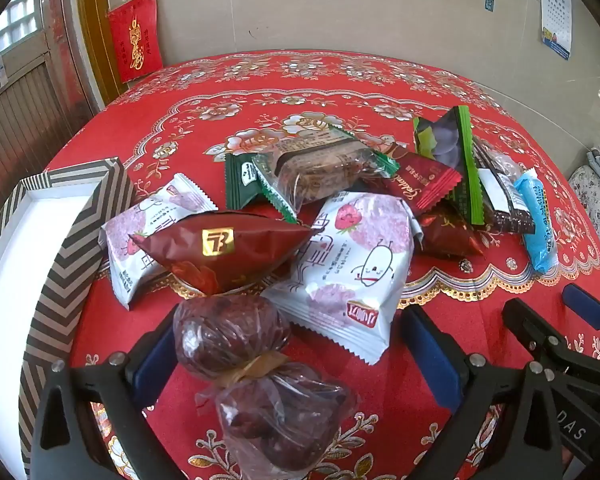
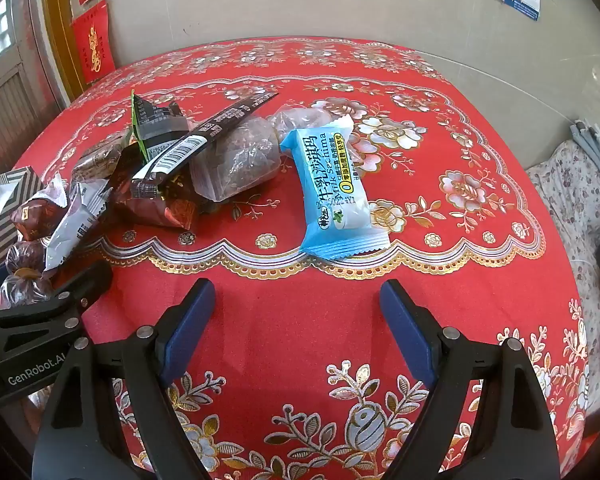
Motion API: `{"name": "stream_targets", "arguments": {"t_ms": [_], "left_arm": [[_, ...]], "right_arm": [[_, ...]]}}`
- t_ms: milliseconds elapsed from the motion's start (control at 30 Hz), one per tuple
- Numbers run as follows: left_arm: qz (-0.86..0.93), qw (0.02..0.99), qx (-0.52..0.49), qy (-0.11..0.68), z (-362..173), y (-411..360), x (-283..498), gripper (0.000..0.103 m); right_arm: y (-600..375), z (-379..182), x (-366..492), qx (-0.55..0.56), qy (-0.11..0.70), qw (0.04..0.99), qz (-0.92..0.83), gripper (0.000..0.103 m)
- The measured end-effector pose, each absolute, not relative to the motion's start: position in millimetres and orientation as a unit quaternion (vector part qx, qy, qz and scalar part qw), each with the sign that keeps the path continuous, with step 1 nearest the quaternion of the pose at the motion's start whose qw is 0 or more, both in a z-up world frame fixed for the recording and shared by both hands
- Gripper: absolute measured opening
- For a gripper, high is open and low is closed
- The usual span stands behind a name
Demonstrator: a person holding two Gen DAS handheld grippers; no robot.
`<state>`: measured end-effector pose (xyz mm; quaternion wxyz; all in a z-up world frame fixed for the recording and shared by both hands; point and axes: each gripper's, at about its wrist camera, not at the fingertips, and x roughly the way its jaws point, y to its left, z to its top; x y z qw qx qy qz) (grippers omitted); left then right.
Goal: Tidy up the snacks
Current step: 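Move both grippers over the snack pile toward the date bag and pastry packet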
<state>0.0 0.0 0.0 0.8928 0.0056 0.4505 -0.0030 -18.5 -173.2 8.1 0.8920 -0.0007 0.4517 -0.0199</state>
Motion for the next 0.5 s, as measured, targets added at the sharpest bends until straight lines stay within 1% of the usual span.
{"name": "stream_targets", "arguments": {"t_ms": [333, 433, 500], "left_arm": [[-0.002, 0.894, 0.003, 0.448, 2, 2, -3, 0.103], [0.004, 0.907, -0.001, 0.422, 14, 9, -15, 0.103], [0.005, 0.911, 0.002, 0.411, 22, 10, -23, 0.103]], "right_arm": [[-173, 6, -15, -0.002, 0.451, 0.892, -0.023, 0.085], [-174, 8, -16, 0.009, 0.444, 0.896, -0.013, 0.085], [-175, 23, -27, 0.018, 0.425, 0.905, -0.004, 0.085]]}}
